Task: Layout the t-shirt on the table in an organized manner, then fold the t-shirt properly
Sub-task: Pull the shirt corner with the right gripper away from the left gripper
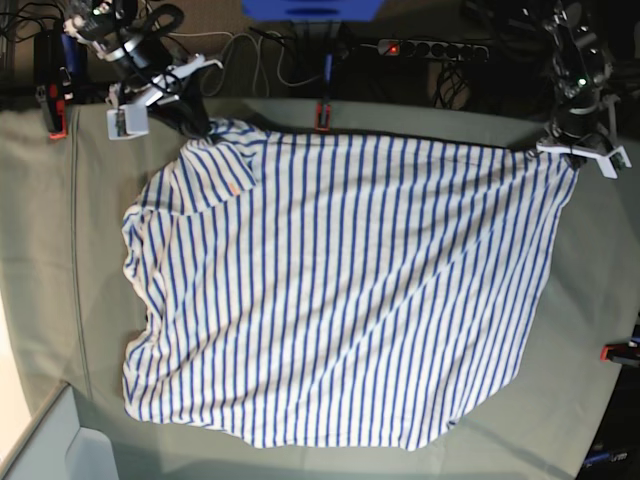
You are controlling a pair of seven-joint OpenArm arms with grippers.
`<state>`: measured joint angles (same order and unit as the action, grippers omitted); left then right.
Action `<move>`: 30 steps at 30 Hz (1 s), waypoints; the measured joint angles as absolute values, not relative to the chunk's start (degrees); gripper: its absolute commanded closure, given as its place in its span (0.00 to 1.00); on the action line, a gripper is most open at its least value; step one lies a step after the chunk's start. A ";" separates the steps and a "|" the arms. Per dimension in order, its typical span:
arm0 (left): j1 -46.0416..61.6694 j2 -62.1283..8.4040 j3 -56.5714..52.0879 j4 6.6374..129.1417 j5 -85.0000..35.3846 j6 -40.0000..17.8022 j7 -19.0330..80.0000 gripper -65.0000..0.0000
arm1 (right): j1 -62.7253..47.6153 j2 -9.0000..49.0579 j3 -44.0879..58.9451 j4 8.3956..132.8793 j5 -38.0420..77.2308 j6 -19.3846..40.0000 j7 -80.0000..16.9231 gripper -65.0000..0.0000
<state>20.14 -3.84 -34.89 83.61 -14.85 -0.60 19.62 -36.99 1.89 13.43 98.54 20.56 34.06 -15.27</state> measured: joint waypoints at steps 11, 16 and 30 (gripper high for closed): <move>20.12 -3.84 -34.87 83.18 -14.85 -0.60 20.16 0.99 | -38.02 -1.02 18.11 100.62 19.79 34.04 -12.01 0.57; 20.10 -3.90 -34.83 83.24 -14.81 -0.56 20.25 0.86 | -29.32 -2.04 14.06 100.33 4.71 33.87 -17.93 0.50; 20.10 -2.55 -35.16 83.22 -14.83 -0.23 20.27 0.53 | -19.03 -8.86 13.21 87.81 -14.76 29.34 -18.20 0.51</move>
